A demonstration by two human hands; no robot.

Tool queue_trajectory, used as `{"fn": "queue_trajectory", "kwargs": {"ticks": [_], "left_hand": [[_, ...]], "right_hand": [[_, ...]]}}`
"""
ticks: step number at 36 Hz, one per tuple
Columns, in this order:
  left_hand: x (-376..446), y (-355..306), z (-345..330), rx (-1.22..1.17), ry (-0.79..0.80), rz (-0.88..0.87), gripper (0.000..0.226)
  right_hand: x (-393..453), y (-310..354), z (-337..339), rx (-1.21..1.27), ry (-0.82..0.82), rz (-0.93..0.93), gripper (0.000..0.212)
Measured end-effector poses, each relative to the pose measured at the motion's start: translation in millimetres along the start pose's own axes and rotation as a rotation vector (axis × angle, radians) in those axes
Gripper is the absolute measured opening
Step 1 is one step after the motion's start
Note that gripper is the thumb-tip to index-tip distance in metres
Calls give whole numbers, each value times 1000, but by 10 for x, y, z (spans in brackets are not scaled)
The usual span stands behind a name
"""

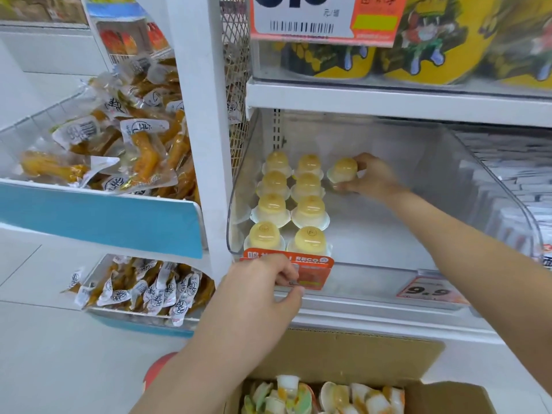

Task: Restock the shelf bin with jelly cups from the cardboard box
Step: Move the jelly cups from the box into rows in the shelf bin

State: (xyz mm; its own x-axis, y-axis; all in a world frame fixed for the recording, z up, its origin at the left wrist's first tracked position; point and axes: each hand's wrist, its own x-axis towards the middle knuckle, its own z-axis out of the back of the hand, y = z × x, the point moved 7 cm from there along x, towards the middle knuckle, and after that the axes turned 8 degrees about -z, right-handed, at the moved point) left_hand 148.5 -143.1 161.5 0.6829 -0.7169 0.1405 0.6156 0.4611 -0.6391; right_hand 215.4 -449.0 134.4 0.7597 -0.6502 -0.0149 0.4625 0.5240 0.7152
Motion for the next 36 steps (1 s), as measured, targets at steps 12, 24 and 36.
{"fn": "queue_trajectory", "kwargs": {"ticks": [12, 24, 36], "left_hand": [[22, -5, -3, 8, -66, 19, 5], [30, -1, 2, 5, -86, 27, 5], [16, 8, 6, 8, -91, 19, 5]], "right_hand": [[24, -8, -36, 19, -35, 16, 50], [76, -62, -50, 59, -22, 21, 58], [94, -61, -90, 42, -6, 76, 54]]}}
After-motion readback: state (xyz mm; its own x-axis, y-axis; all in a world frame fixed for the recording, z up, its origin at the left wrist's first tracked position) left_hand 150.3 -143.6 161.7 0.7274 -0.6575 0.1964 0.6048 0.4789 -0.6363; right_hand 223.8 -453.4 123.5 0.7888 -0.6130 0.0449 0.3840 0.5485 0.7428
